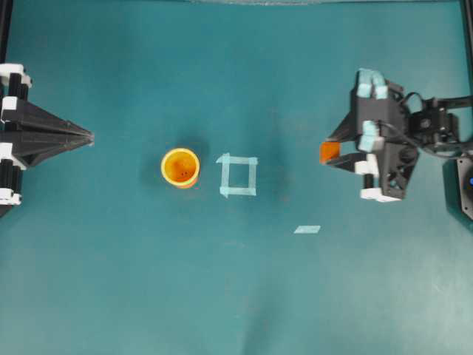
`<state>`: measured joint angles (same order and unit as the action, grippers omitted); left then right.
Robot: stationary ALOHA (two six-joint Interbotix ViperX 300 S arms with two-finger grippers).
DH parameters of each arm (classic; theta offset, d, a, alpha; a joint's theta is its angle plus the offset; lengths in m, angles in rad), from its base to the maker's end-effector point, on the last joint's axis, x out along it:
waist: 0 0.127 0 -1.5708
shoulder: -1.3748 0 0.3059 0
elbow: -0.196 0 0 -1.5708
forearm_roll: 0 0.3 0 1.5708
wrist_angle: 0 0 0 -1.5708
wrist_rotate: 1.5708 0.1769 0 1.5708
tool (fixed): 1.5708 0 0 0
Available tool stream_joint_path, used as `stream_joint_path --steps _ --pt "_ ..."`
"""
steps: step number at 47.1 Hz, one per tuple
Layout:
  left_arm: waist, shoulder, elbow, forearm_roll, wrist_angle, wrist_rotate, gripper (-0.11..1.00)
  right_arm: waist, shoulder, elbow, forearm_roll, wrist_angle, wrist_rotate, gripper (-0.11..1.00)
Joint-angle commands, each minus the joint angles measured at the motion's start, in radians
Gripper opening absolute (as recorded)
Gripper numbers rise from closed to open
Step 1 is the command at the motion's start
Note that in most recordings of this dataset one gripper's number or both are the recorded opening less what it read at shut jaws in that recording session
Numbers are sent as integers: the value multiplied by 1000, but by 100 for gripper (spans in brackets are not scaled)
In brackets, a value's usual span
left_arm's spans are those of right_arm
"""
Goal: Move the block to the right with right arm.
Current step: 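Carry the held orange cube rightward toward the table's right edge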
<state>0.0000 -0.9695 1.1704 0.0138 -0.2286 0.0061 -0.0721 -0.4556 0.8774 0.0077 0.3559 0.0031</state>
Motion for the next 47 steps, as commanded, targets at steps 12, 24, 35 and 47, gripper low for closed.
stream_joint_path --steps 12,24,35,47 --pt "2 3 -32 3 -5 -9 0 2 -175 41 5 124 0 40" --pt "2 3 -34 3 -5 -9 0 2 -310 64 5 285 0 40" --pt "2 2 -34 3 -5 -9 0 2 -408 81 6 396 21 40" --pt "2 3 -35 3 -6 -9 0 2 -515 118 6 472 48 40"
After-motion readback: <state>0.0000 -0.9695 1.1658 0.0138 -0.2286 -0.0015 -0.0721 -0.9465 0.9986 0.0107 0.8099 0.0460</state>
